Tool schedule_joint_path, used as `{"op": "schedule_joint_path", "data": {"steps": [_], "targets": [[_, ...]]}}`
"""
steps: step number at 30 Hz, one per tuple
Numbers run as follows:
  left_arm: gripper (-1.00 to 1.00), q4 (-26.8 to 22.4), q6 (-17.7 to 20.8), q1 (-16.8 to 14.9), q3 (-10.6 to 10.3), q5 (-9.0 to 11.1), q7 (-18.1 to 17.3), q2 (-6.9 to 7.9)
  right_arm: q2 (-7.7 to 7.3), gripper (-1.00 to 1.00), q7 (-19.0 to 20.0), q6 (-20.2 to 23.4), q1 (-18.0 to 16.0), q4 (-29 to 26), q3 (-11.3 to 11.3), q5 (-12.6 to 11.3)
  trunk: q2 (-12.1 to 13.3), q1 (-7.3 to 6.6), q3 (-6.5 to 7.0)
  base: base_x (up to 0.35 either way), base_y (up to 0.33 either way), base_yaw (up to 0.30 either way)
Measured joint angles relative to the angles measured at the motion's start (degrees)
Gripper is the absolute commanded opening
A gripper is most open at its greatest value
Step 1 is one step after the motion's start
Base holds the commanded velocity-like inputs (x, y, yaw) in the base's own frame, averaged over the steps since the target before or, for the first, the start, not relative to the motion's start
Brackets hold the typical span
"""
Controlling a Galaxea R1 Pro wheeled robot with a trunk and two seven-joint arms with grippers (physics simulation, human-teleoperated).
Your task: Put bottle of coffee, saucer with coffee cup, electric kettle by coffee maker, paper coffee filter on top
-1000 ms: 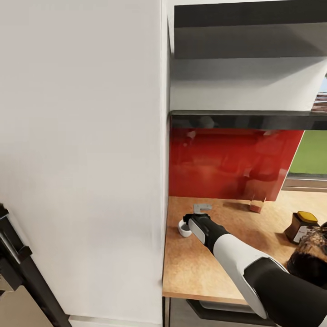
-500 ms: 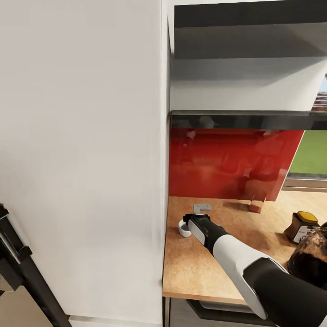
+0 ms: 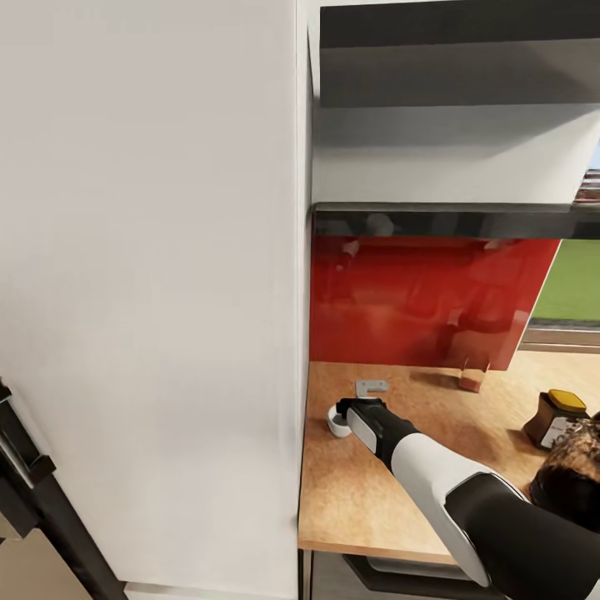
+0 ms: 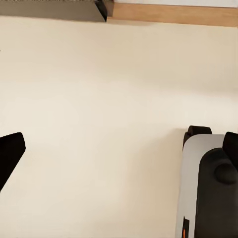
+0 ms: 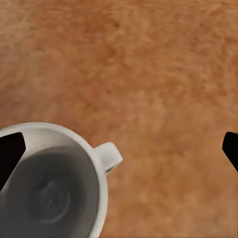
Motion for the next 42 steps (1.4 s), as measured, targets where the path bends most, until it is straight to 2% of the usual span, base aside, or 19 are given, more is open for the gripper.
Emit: {"op": "schedule_joint_path", "data": {"steps": [37, 42], "targets": [[1.00, 1.1, -0.1, 0.1, 0.0, 0.0, 0.0, 0.00, 0.26, 1.00, 0.2, -0.1, 2.0, 0.1, 0.0, 0.0, 0.0, 0.00, 0.00, 0.001, 0.000, 0.000], [1.00, 1.1, -0.1, 0.1, 0.0, 0.0, 0.0, 0.00, 0.26, 1.00, 0.2, -1.4, 2.9, 0.1, 0.1, 0.0, 0.0, 0.00, 0.00, 0.000, 0.000, 0.000]]}}
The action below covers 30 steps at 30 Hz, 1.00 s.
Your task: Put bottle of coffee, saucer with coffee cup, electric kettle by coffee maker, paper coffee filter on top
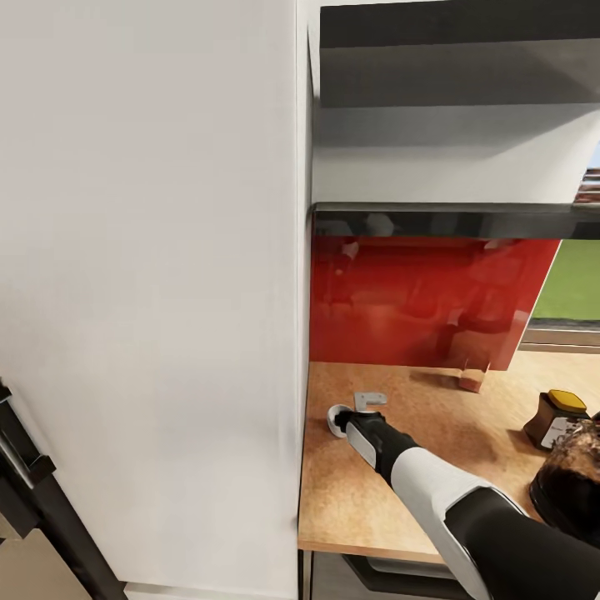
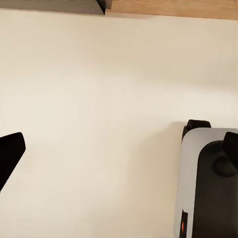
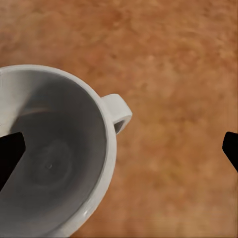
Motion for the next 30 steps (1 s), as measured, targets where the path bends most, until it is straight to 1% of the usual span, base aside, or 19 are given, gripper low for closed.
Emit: {"op": "schedule_joint_path", "data": {"steps": [1, 3, 12, 16, 22, 24, 26, 28, 29, 30], "targets": [[1.00, 0.0, 0.0, 0.0, 0.0, 0.0, 0.0, 0.00, 0.00, 1.00, 0.0, -1.8, 0.4, 0.0, 0.0, 0.0, 0.0, 0.00, 0.00, 0.000, 0.000, 0.000], [1.00, -0.1, 0.0, 0.0, 0.0, 0.0, 0.0, 0.00, 0.00, 1.00, 0.0, -2.3, 0.5, 0.0, 0.0, 0.0, 0.0, 0.00, 0.00, 0.000, 0.000, 0.000], [1.00, -0.1, 0.0, 0.0, 0.0, 0.0, 0.0, 0.00, 0.00, 1.00, 0.0, -2.6, 0.7, 0.0, -0.1, 0.0, 0.0, 0.00, 0.00, 0.000, 0.000, 0.000], [1.00, -0.1, 0.0, 0.0, 0.0, 0.0, 0.0, 0.00, 0.00, 1.00, 0.0, -2.7, 0.9, 1.4, -0.1, 0.0, 0.0, 0.00, 0.00, 0.000, 0.000, 0.000], [1.00, 0.0, 0.0, 0.0, 0.0, 0.0, 0.0, 0.00, 0.01, 1.00, 0.1, -2.7, 1.1, 1.9, -0.1, 0.0, 0.0, 0.00, 0.00, 0.000, 0.000, 0.000], [1.00, 0.0, 0.0, 0.0, 0.0, 0.0, 0.0, 0.00, 0.09, 1.00, 0.8, -2.7, 1.1, 1.9, -0.1, 0.0, 0.0, 0.00, 0.00, 0.000, 0.000, 0.000], [1.00, 0.0, 0.0, 0.0, 0.0, 0.0, 0.0, 0.00, 0.14, 1.00, 3.2, -2.7, 1.2, 1.9, -0.1, 0.0, 0.0, 0.00, 0.00, 0.000, 0.000, 0.000], [1.00, 0.0, 0.0, 0.0, 0.0, 0.0, 0.0, 0.00, 0.16, 1.00, 4.3, -2.6, 1.3, 2.0, -0.1, 0.1, 0.0, 0.00, 0.00, 0.000, 0.000, 0.000], [1.00, 0.0, 0.0, 0.0, 0.0, 0.0, 0.0, 0.00, 0.16, -1.00, 4.7, -2.6, 1.3, 2.0, -0.1, 0.1, 0.0, 0.00, 0.00, 0.000, 0.000, 0.000], [1.00, 0.0, 0.0, 0.0, 0.0, 0.0, 0.0, 0.00, 0.16, -1.00, 4.9, -2.6, 1.3, 2.0, -0.1, 0.1, 0.0, 0.00, 0.00, 0.000, 0.000, 0.000]]}}
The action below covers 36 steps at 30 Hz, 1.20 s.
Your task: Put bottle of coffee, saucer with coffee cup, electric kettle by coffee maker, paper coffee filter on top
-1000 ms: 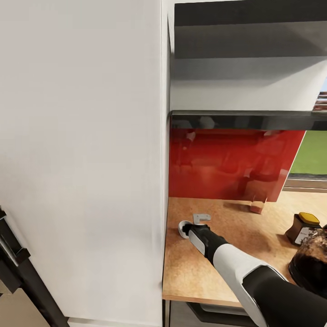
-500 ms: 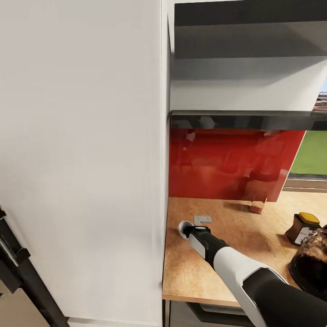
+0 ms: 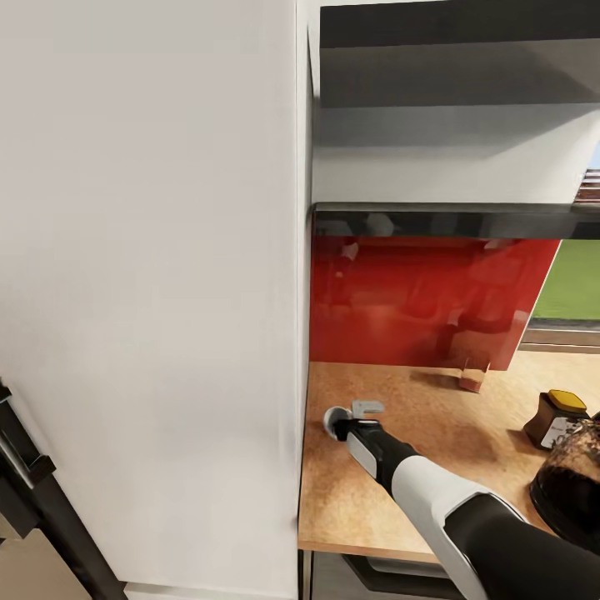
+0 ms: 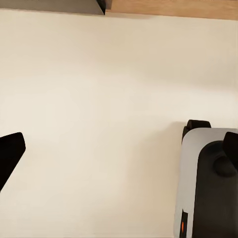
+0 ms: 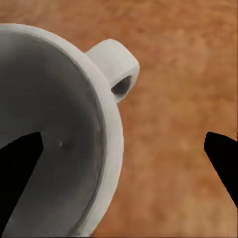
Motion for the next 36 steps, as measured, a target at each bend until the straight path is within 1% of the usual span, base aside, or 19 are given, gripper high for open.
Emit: {"op": "schedule_joint_path", "data": {"steps": [4, 7, 8, 16, 22, 27, 32, 34, 36], "targets": [[1.00, 0.0, 0.0, 0.0, 0.0, 0.0, 0.0, 0.00, 0.02, -1.00, 0.6, 0.0, 0.0, -0.1, 0.0, 0.3, 0.0, -0.01, 0.01, 0.000, 0.000, 0.000], [1.00, 0.0, 0.0, 0.0, 0.0, 0.0, 0.0, 0.00, 0.00, -1.00, 0.4, 0.1, 0.0, -0.2, 0.2, 1.6, -0.1, -0.02, 0.03, 0.000, 0.000, 0.000], [1.00, 0.0, 0.0, 0.0, 0.0, 0.0, 0.0, 0.00, 0.00, -1.00, 0.5, 0.1, 0.0, -0.2, 0.2, 1.6, -0.1, -0.01, 0.03, 0.000, 0.000, 0.000], [1.00, 0.0, 0.0, 0.0, 0.0, 0.0, 0.0, 0.00, 0.01, -1.00, 0.6, 0.0, 0.0, -0.1, 0.1, 0.7, 0.0, -0.01, 0.01, 0.000, 0.000, 0.000], [1.00, 0.0, 0.0, 0.0, 0.0, 0.0, 0.0, 0.00, 0.01, -1.00, 0.6, 0.0, 0.0, -0.1, 0.0, 0.7, 0.0, -0.01, 0.01, 0.000, 0.000, 0.000], [1.00, 0.0, 0.0, 0.0, 0.0, -0.1, 0.0, 0.06, 0.01, -1.00, 0.5, 0.1, 0.0, -0.4, 0.0, 0.0, 0.0, 0.00, 0.00, 0.000, 0.000, 0.000], [1.00, 0.0, 0.0, 0.0, -0.1, -0.1, 0.0, 0.09, 0.01, -1.00, 0.5, 0.1, 0.0, -0.7, -0.2, 0.0, 0.0, 0.00, 0.00, 0.000, 0.000, 0.000], [1.00, 0.0, 0.0, 0.0, -0.1, -0.1, 0.0, 0.09, -0.02, -1.00, 0.5, 0.1, 0.0, -1.0, -0.3, 0.0, 0.0, 0.00, 0.00, 0.000, 0.000, 0.000], [1.00, 0.0, 0.1, 0.0, -0.1, -0.1, 0.0, 0.09, -0.14, -1.00, 0.5, 0.2, 0.0, -2.6, -0.4, 0.1, 0.0, 0.00, 0.00, 0.000, 0.000, 0.000]]}}
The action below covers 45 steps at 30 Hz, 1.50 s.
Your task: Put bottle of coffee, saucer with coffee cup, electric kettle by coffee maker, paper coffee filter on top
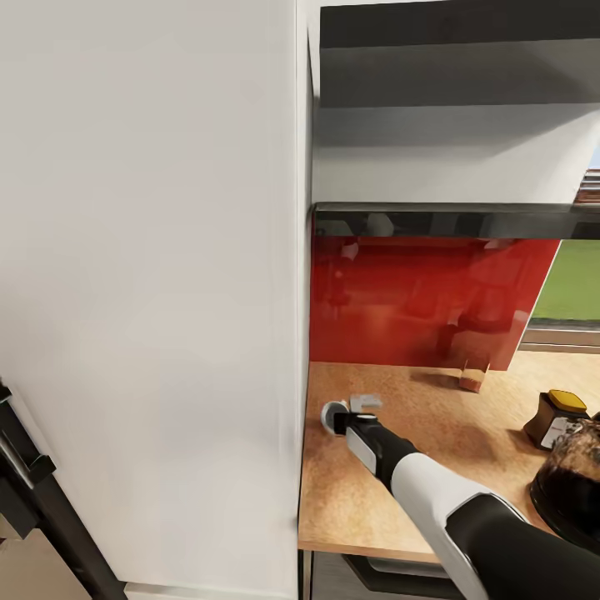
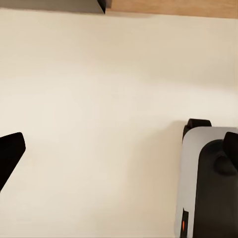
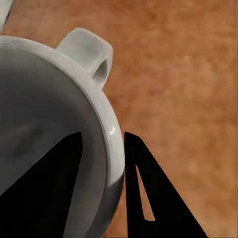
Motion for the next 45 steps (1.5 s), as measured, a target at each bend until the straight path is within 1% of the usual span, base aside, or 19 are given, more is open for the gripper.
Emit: {"op": "schedule_joint_path", "data": {"steps": [3, 6, 10, 13, 18, 22, 30, 32, 33, 34, 35, 38, 45], "targets": [[1.00, 0.5, 0.0, 0.0, 0.0, 0.0, 0.0, 0.00, -0.30, -1.00, 0.0, 0.2, 0.0, -3.8, -0.1, 0.1, 0.0, 0.00, 0.00, 0.000, 0.000, 0.000], [1.00, 1.4, 0.0, 0.0, 0.0, 0.0, 0.0, 0.00, -1.29, -1.00, -0.1, 0.5, 0.0, -7.3, -0.2, 0.2, 0.0, 0.00, 0.00, 0.000, 0.000, 0.000], [1.00, 1.7, 0.0, 0.0, 0.0, 0.0, 0.0, 0.00, -2.63, -1.00, -0.2, 0.7, 0.0, -10.4, -0.2, 0.3, 0.0, 0.00, 0.00, 0.000, 0.000, 0.000], [1.00, 1.7, 0.0, 0.0, 0.0, 0.0, 0.1, 0.00, -3.19, -1.00, -1.2, 0.8, 0.0, -12.2, -0.2, 0.4, 0.0, 0.00, 0.00, 0.000, 0.000, 0.000], [1.00, 1.7, 0.0, 0.0, 0.0, 0.0, 0.4, -0.05, -3.37, -1.00, -3.2, 0.8, 0.0, -14.1, -0.1, 0.5, 0.0, 0.00, 0.00, 0.000, 0.000, 0.000], [1.00, 1.7, 0.3, 0.0, 0.0, 0.0, 0.5, -0.08, -3.42, -1.00, -3.6, 0.8, 0.0, -15.3, 0.0, 0.5, 0.0, 0.00, 0.00, 0.000, 0.000, 0.000], [1.00, 1.7, 0.6, 0.0, 0.0, 0.0, 0.6, -0.11, -3.34, -1.00, -4.1, 0.7, 0.0, -16.0, -0.1, 0.5, 0.0, 0.00, 0.00, 0.000, 0.000, 0.000], [1.00, 1.7, 0.6, 0.0, 0.0, 0.0, 0.6, -0.10, -3.34, -1.00, -6.0, 0.6, 0.0, -16.1, -0.1, 0.4, 0.0, 0.00, 0.00, 0.000, 0.000, 0.000], [1.00, 1.7, 0.6, 0.0, 0.0, 0.0, 0.6, -0.09, -3.34, -1.00, -7.5, 0.6, 0.0, -16.4, -0.1, 0.3, 0.0, 0.00, 0.00, 0.000, 0.000, 0.000], [1.00, 1.7, 0.6, 0.0, 0.0, 0.0, 0.7, -0.09, -3.29, -1.00, -10.3, 0.6, 0.0, -17.8, -0.1, 0.3, 0.0, 0.00, 0.00, 0.000, 0.000, 0.000], [1.00, 1.7, 0.6, 0.0, 0.0, 0.0, 0.7, -0.09, -3.31, -1.00, -11.0, 0.6, 0.0, -18.4, 0.0, 0.1, 0.0, 0.00, 0.00, 0.000, 0.000, 0.000], [1.00, 1.7, 0.6, 0.0, 0.0, 0.0, 0.7, -0.09, -3.33, -1.00, -11.8, 0.6, 0.0, -19.2, 0.0, 0.0, 0.0, 0.00, 0.00, 0.000, 0.000, 0.000], [1.00, 1.7, 0.6, 0.0, 0.0, 0.0, 0.7, -0.16, -3.34, -1.00, -12.1, 0.6, 0.0, -19.5, 0.1, 0.0, 0.0, 0.04, 0.00, -0.324, -0.009, 0.000]]}}
